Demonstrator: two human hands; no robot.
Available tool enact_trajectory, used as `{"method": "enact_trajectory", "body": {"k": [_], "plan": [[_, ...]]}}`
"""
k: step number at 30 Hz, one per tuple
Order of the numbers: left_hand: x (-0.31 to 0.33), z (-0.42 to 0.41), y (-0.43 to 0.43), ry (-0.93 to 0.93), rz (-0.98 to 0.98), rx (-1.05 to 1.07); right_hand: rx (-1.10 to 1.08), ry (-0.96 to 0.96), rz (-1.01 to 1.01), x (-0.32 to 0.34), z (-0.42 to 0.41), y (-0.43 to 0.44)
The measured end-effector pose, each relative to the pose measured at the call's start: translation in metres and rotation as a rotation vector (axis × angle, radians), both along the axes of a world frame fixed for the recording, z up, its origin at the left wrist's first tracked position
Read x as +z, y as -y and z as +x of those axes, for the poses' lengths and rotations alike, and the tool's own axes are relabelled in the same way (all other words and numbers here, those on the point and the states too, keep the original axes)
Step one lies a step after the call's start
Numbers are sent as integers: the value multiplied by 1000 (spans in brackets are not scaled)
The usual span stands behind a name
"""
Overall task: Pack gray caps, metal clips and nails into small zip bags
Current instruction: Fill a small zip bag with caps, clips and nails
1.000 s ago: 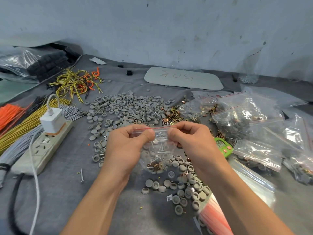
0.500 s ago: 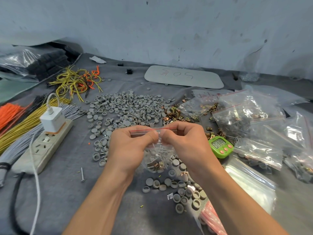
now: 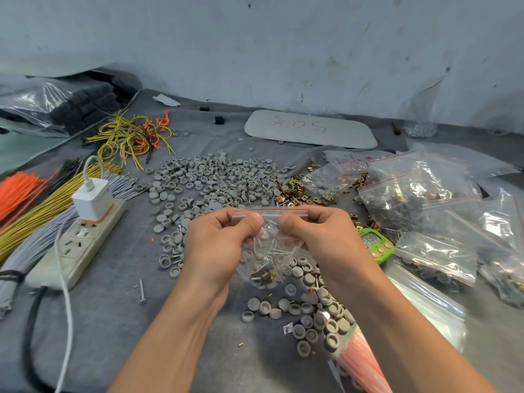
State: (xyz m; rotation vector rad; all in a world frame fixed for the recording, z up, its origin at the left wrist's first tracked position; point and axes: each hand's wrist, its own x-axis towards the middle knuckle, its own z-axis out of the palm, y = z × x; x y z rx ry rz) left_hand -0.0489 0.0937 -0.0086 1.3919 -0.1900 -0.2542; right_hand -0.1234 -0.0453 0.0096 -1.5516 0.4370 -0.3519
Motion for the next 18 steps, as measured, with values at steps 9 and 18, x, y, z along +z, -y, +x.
{"method": "enact_trajectory", "body": {"k": [9,18], "plan": [[-3,1,-1,48,61,-14,5,3,21,2,2,-1],[0,-2,2,99,41,-48,28,63,-57,-2,4,-12]]}}
